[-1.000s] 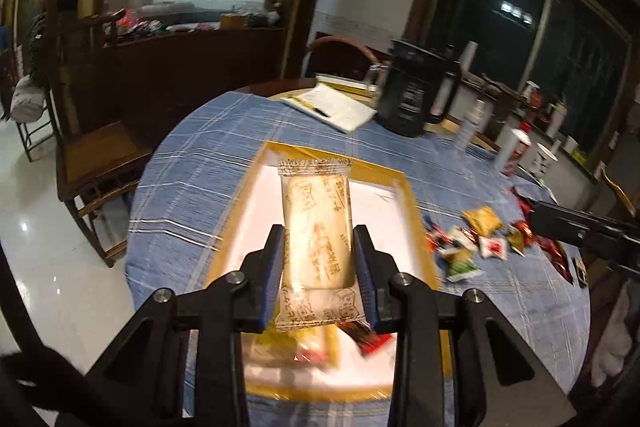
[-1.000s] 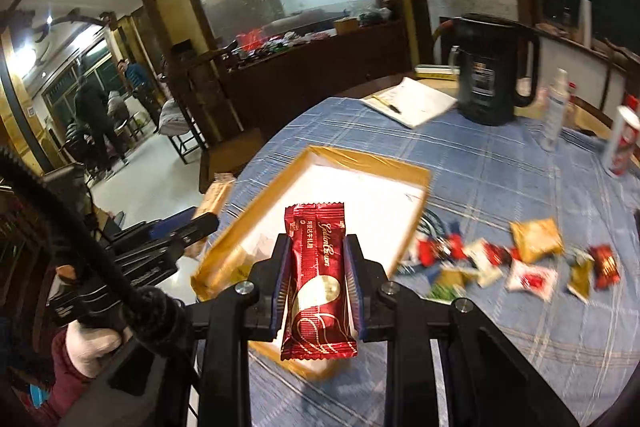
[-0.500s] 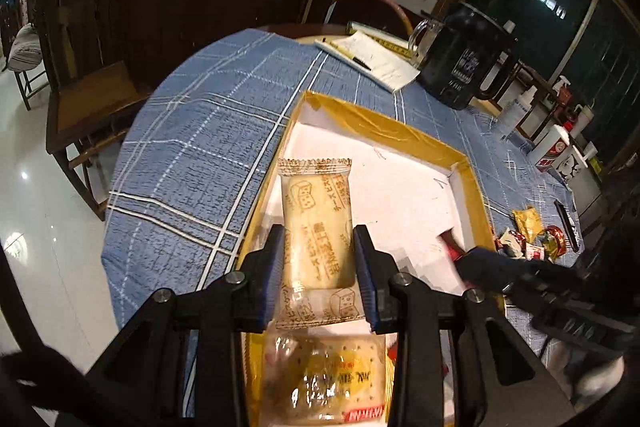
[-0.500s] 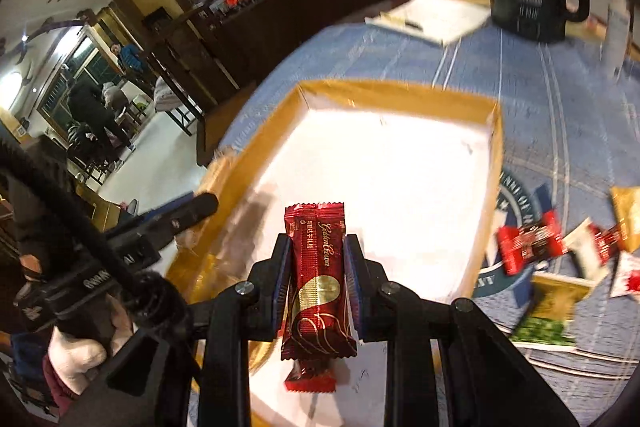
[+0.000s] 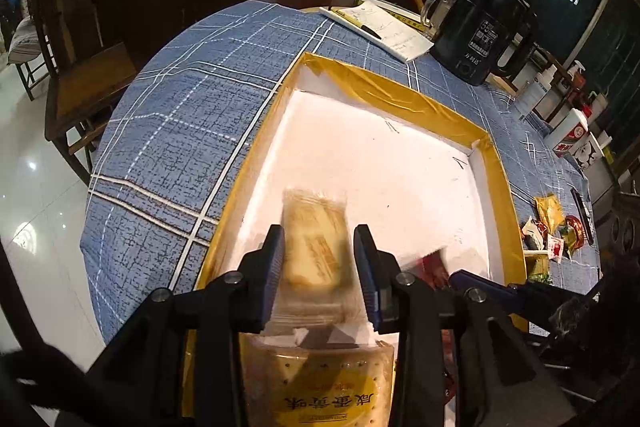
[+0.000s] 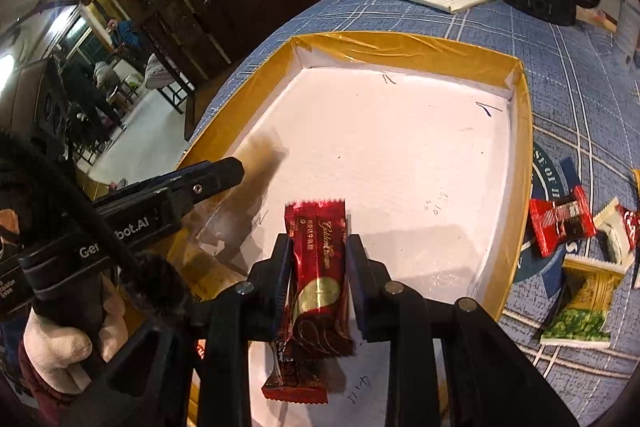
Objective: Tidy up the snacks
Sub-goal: 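Carry both held snacks over the tray and open both tools to drop them, then grasp the yellow-green snack pack with the right tool while the left tool grasps the white-red sachet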
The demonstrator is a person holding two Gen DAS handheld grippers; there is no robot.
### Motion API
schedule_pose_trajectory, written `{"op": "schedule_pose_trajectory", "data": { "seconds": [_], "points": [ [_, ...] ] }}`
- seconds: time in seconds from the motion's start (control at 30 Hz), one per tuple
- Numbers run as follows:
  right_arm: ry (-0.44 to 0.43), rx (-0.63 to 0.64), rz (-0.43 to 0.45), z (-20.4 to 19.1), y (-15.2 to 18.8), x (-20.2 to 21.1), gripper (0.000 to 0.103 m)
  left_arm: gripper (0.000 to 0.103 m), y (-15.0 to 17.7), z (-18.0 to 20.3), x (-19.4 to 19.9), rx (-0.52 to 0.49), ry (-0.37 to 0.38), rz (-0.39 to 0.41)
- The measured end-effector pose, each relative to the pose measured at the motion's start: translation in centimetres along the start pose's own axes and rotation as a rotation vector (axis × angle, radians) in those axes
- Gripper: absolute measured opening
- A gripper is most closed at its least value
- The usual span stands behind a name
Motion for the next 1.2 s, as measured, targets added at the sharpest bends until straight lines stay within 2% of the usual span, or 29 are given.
{"op": "schedule_pose_trajectory", "data": {
  "seconds": [0.13, 0.2, 0.33, 0.4, 0.57, 0.63, 0.73, 0.93, 1.2],
  "points": [
    [-0.001, -0.021, 0.016, 0.1, -0.1, 0.3, 0.032, 0.047, 0.1, 0.2, 1.1, 0.009, -0.002, 0.021],
    [0.003, -0.011, 0.039, 0.0, -0.2, 1.3, 0.032, 0.057, 0.2, 0.4, 2.3, 0.007, -0.007, 0.043],
    [-0.002, -0.016, 0.094, 0.0, -0.3, 3.9, 0.033, 0.069, 0.9, 1.5, 4.9, -0.021, -0.051, 0.083],
    [-0.004, -0.014, 0.121, 0.2, -0.1, 5.5, 0.035, 0.078, 1.4, 2.2, 6.1, -0.030, -0.058, 0.096],
    [0.038, 0.009, 0.208, 2.3, 0.9, 11.0, 0.039, 0.080, 3.3, 5.1, 9.4, -0.009, 0.068, 0.114],
    [0.077, 0.001, 0.243, 4.6, 1.6, 13.8, 0.041, 0.080, 3.9, 6.9, 10.6, -0.007, 0.126, 0.115],
    [0.145, -0.026, 0.279, 8.4, 2.3, 17.4, 0.048, 0.081, 4.3, 9.6, 11.6, -0.034, 0.167, 0.129],
    [0.283, -0.180, 0.322, 18.5, 4.3, 24.0, 0.048, 0.083, 5.4, 15.7, 10.4, -0.088, 0.247, 0.088],
    [0.335, -0.334, 0.361, 27.0, 5.8, 26.6, 0.050, 0.083, 7.1, 22.5, 6.5, -0.155, 0.301, -0.018]
  ]
}}
Point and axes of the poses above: each gripper's, at about its wrist camera, not at the fingertips, and x roughly against the way its jaws point, z to its right, y to its underside, the point moved 4 cm from there along -x, roughly the way its jaws point, and after that the axes turned 13 degrees about z, right-handed, at the moved point
